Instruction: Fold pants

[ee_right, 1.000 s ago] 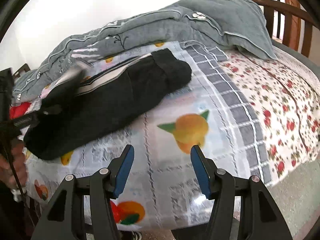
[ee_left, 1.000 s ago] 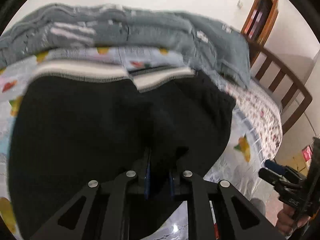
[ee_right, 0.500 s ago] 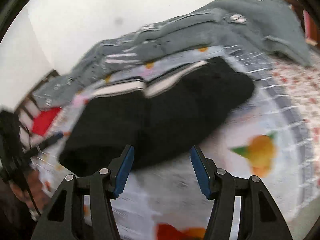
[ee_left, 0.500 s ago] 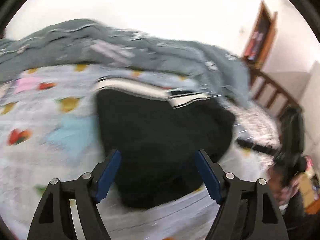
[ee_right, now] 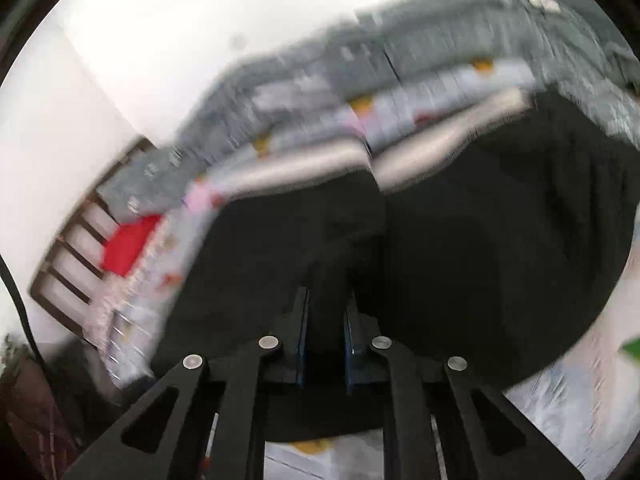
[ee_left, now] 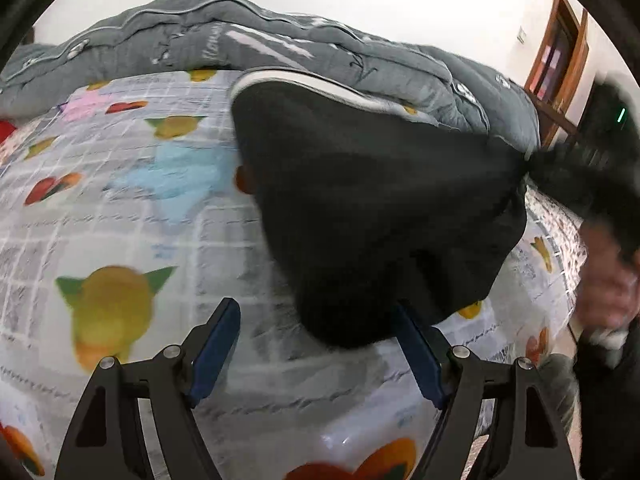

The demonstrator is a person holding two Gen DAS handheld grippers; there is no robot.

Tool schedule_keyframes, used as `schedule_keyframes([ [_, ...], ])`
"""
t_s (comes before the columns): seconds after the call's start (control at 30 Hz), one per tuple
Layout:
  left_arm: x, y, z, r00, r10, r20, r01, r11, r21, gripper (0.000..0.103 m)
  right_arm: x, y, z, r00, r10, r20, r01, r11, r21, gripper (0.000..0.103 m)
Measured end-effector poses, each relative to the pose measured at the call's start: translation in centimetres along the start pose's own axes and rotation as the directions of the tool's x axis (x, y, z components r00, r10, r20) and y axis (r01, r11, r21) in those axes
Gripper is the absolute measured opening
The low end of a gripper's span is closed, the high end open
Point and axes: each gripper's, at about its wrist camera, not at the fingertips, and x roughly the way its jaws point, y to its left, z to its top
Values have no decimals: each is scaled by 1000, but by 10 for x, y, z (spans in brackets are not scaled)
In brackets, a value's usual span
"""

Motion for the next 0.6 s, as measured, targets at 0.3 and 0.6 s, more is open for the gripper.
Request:
schedule_keyframes([
  [0.3, 26, -37, 16, 981, 196, -5, -195, 976, 94, 78, -51, 2, 60, 991, -65, 118, 85, 982, -171, 11],
  [0.6, 18, -69, 23, 999, 40, 22, -43, 981, 188, 78, -92, -129, 58, 928, -337, 159, 343, 939, -10, 10],
])
